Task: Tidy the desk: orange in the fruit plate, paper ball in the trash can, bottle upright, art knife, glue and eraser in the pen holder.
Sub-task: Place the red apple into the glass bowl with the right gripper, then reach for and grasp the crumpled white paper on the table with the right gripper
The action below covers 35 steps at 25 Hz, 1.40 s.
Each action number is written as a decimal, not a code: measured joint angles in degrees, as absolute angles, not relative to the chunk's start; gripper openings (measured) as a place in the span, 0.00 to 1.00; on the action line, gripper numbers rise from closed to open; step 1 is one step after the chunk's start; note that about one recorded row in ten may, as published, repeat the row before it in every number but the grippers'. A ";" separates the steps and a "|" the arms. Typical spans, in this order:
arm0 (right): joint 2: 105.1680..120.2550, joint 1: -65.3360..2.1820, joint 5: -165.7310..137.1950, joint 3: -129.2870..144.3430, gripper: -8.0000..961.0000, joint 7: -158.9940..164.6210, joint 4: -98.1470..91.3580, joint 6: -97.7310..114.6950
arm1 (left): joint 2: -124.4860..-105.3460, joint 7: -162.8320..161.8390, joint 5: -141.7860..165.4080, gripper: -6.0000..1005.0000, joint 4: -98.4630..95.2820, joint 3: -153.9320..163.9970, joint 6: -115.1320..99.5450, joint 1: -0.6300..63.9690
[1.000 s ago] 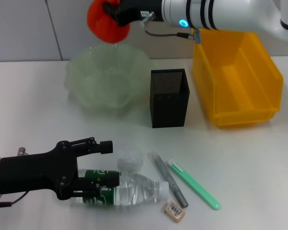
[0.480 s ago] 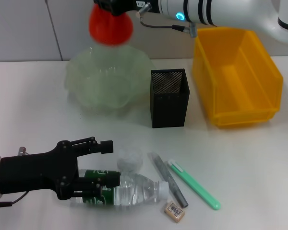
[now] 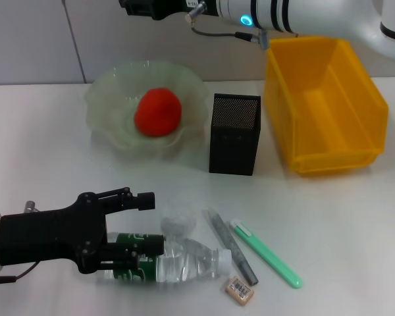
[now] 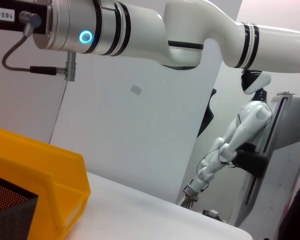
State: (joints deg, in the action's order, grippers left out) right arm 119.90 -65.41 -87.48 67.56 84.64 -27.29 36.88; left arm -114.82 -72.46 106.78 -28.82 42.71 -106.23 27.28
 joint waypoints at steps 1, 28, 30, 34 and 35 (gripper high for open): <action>119.89 -65.42 -87.47 67.37 0.76 84.64 -27.34 36.87 | -114.77 -72.45 106.78 0.81 -28.83 42.71 -106.20 27.34; 111.75 -32.50 -80.00 55.58 0.77 89.17 -41.63 97.69 | -114.87 -72.61 106.78 0.80 -28.85 42.71 -106.06 27.74; 111.62 -32.09 -86.07 52.88 0.77 89.44 -41.48 99.79 | -114.87 -72.62 106.78 0.80 -28.82 42.71 -105.78 27.79; 111.51 -33.52 -94.73 52.55 0.77 91.51 -42.39 100.16 | -114.74 -72.64 106.86 0.80 -28.67 42.71 -105.33 27.74; 111.54 -34.42 -97.24 52.66 0.77 92.53 -42.89 99.89 | -114.74 -72.64 106.93 0.80 -28.69 42.71 -105.23 27.72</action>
